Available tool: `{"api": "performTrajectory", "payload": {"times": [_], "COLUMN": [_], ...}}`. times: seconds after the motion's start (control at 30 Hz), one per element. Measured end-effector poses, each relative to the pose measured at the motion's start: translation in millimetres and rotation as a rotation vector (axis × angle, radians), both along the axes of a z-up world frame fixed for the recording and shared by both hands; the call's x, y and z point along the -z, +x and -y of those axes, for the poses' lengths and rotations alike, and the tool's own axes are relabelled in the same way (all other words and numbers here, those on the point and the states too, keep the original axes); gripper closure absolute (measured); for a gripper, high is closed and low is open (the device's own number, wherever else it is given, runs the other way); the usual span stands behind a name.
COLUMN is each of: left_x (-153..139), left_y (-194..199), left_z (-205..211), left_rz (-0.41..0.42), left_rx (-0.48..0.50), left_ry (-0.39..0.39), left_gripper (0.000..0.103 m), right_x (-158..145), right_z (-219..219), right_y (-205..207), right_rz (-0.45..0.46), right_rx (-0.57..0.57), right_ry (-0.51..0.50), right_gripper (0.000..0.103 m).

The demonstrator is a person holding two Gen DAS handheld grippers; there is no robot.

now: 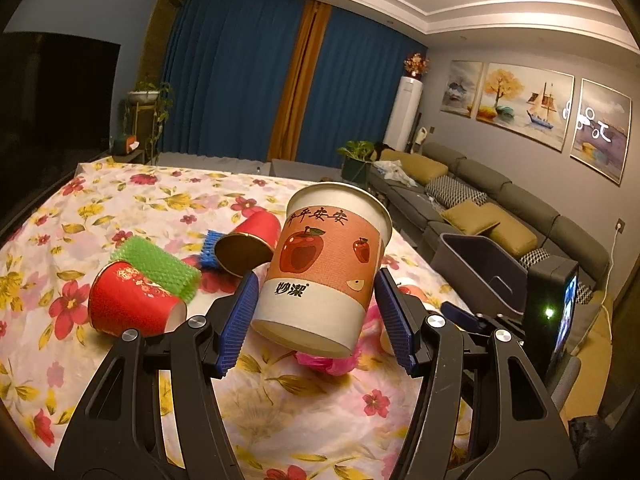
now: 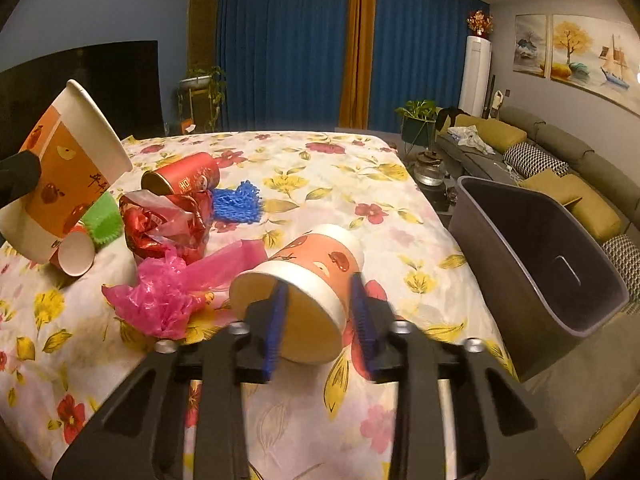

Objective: Collect trash
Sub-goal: 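Grasp the apple-print paper cup with the left tool while the right tool grasps the orange paper cup, then carry both paper cups with both tools over the grey bin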

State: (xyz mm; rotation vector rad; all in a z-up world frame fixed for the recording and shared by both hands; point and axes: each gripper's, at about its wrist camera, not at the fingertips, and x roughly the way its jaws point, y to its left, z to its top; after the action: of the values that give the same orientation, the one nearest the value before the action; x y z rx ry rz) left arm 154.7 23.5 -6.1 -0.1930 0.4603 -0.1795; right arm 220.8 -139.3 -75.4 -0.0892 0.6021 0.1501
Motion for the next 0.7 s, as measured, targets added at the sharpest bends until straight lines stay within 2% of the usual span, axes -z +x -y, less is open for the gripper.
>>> {"api": "performTrajectory", "payload": {"times": [0.23,0.7], "left_x": [-0.8,-10.9], "left_y": [0.0,-9.0], "left_z": [3.1,13.0], "left_rz": [-0.001,0.032], "left_rx": [0.006,0.016], "left_ry": [0.009,0.028], "left_gripper": [0.044,0.044], "right_x": [-3.0,-34.1], "right_z": [5.0,32.0], "right_y": [-4.9,-35.9], "right_rz": [0.030,0.130], "right_rx": [0.005,0.036], "right_ry": [0.002,0.077], "right_gripper": [0.096,0.099]}}
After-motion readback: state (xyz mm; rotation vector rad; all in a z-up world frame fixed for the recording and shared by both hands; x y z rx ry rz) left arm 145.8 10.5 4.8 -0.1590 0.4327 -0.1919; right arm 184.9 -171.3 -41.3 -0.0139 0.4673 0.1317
